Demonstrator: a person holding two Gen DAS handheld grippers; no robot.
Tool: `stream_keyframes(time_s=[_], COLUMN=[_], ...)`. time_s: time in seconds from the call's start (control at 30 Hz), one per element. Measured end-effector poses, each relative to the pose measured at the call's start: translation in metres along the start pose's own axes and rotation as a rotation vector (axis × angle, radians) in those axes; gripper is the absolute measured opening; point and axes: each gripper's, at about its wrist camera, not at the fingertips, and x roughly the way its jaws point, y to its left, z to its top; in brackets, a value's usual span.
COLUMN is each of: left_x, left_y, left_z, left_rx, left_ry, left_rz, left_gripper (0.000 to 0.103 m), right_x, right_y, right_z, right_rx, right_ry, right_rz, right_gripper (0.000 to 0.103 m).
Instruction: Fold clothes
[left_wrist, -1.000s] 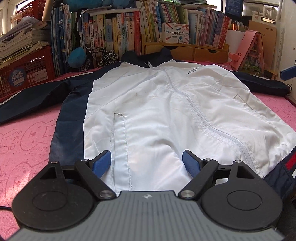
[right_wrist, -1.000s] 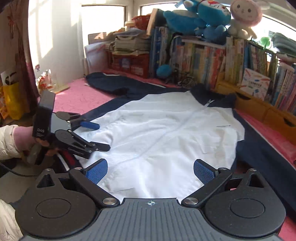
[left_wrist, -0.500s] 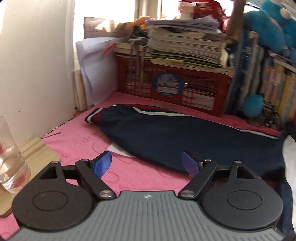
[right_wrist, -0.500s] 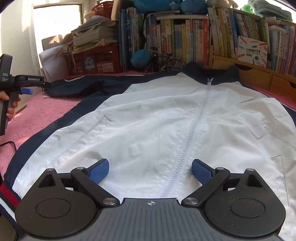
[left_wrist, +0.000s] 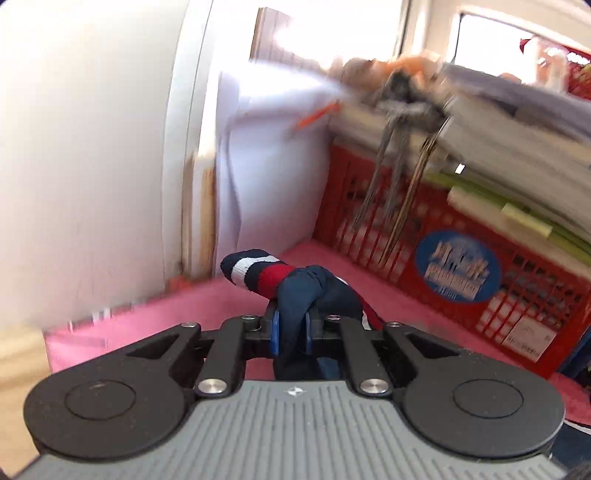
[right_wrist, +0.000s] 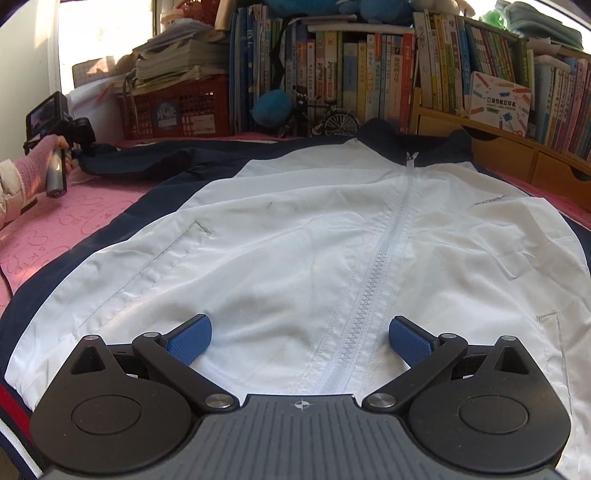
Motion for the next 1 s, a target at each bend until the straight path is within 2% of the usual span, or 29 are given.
stream_keyframes(time_s=[0.07, 0.13, 0.33, 0.37, 0.47, 0.5, 0.6, 0.73, 0.87, 0.93, 1.0], left_x=[-0.013, -0.009, 0.044, 0.05, 0.049, 0.041, 0.01, -0.055, -0.154, -0.208, -0.261], left_y=[-0.006, -0.005, 0.009, 0.009, 0.005, 0.005, 0.005, -0.004, -0.025, -0.029, -0.033], left_z=[0.013, 0.018, -0.009, -0.015, -0.024, -0.022, -0.015, -0.009, -0.027, -0.049, -0.073], left_rx=[0.06, 0.088, 0.13, 0.136, 0.159, 0.145, 0.101, 0.141, 0.272, 0.335, 0.399], left_ry=[-0.115, -0.116, 0.104, 0.153, 0.217, 0.213, 0.196, 0.143, 0.089, 0.089, 0.097], left_rz=[0.005, 0.041, 0.202, 0.216, 0.225, 0.198, 0.124, -0.004, -0.227, -0.356, -0.482], left_gripper=[0.012, 0.012, 0.014, 0.016, 0.024, 0.032, 0.041, 0.047, 0.062, 0.065, 0.072], right_x=[0.0, 0.0, 0.001, 0.001, 0.001, 0.001, 0.001, 0.001, 0.0, -0.01, -0.035], right_y=[-0.001, -0.002, -0.003, -0.004, -0.005, -0.004, -0.005, -0.005, -0.005, -0.005, -0.011], right_z=[0.0, 0.0, 0.0, 0.0, 0.0, 0.0, 0.0, 0.001, 0.001, -0.001, -0.007], right_rx=[0.001, 0.003, 0.003, 0.003, 0.002, 0.003, 0.003, 0.003, 0.006, 0.012, 0.026], right_ry=[0.001, 0.002, 0.004, 0.004, 0.005, 0.005, 0.005, 0.006, -0.001, -0.037, -0.092], right_rz=[0.0, 0.001, 0.002, 0.003, 0.004, 0.003, 0.003, 0.003, -0.01, -0.036, -0.033], right_gripper=[0.103, 0.103, 0.103, 0.103, 0.103, 0.103, 0.103, 0.103, 0.103, 0.099, 0.099])
